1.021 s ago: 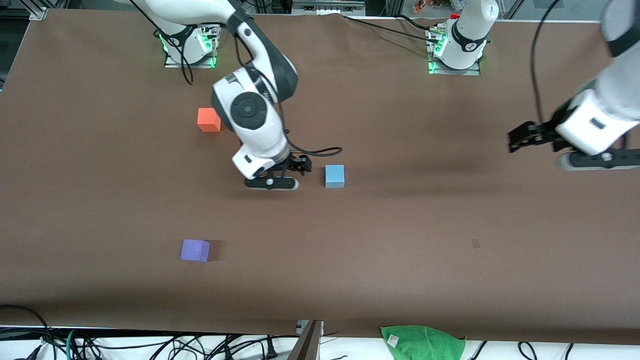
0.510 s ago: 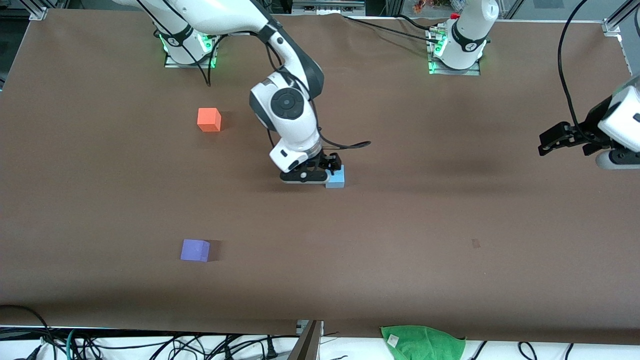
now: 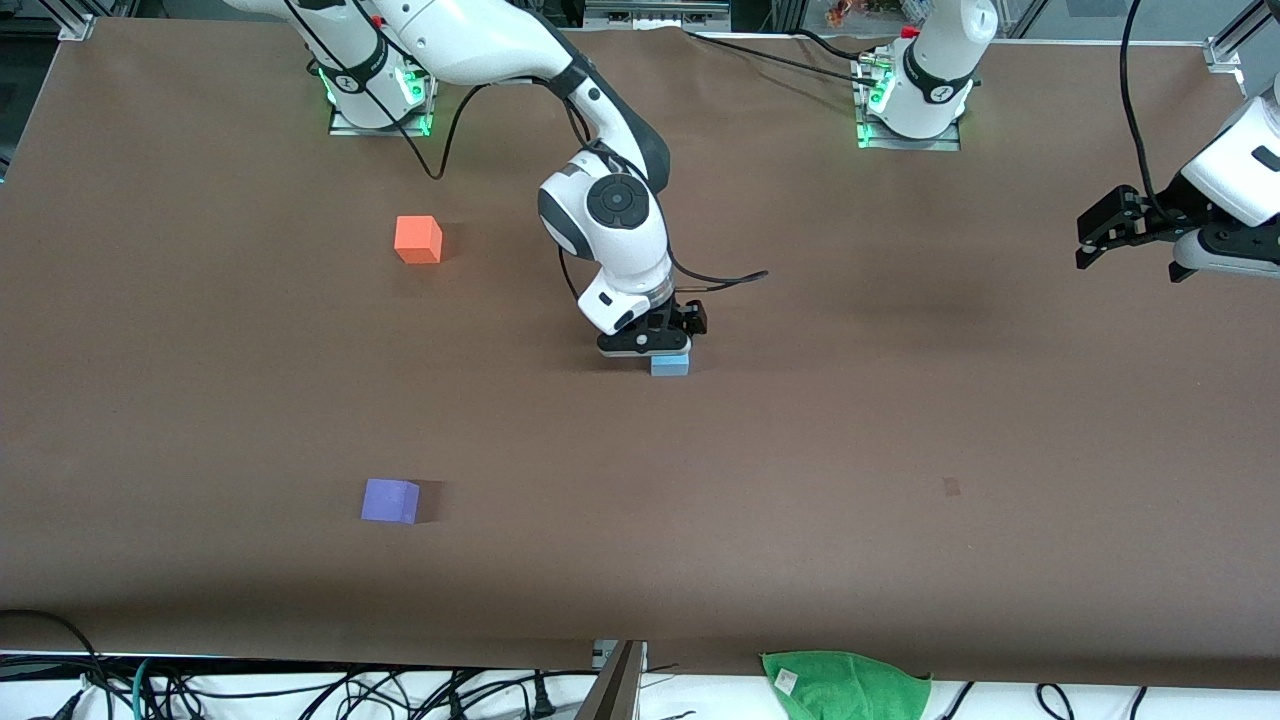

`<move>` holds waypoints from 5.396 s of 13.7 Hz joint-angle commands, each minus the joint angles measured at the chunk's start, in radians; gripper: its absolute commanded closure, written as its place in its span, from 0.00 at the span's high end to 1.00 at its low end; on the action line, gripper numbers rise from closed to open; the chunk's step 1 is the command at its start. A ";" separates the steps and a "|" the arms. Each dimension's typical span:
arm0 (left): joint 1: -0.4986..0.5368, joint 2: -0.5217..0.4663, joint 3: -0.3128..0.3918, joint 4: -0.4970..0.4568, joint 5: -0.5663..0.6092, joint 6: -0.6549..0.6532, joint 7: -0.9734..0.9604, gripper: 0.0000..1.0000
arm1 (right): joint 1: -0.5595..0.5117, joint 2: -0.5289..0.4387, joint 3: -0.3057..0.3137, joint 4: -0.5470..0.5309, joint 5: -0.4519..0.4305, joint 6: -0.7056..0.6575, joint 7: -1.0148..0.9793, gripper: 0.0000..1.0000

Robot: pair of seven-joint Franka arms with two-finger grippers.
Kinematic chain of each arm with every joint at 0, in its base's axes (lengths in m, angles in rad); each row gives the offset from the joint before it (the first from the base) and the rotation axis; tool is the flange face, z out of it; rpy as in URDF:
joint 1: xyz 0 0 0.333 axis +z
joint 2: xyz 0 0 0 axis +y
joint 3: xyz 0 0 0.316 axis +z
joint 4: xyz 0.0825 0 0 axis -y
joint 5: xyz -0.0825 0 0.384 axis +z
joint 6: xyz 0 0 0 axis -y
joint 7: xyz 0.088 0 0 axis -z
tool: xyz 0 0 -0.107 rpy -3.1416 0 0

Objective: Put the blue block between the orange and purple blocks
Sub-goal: 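Grasp the blue cube with the right gripper while the left gripper withdraws, then carry the blue cube with the right gripper toward the orange cube, then lower the blue cube between the orange and purple cubes, open the right gripper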

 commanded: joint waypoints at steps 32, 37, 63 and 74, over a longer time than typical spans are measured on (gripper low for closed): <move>-0.001 0.001 0.006 0.017 -0.001 -0.062 -0.051 1.00 | -0.078 -0.352 -0.269 -0.354 -0.016 -0.163 -0.367 0.31; -0.001 0.003 0.006 0.018 -0.001 -0.076 -0.053 1.00 | -0.078 -0.431 -0.357 -0.520 -0.014 -0.134 -0.375 0.31; -0.001 0.034 0.005 0.069 0.000 -0.129 -0.051 1.00 | -0.181 -0.457 -0.406 -0.821 0.381 0.113 -0.913 0.31; -0.001 0.034 0.006 0.069 0.000 -0.129 -0.051 1.00 | -0.179 -0.438 -0.405 -0.725 0.437 0.040 -0.976 1.00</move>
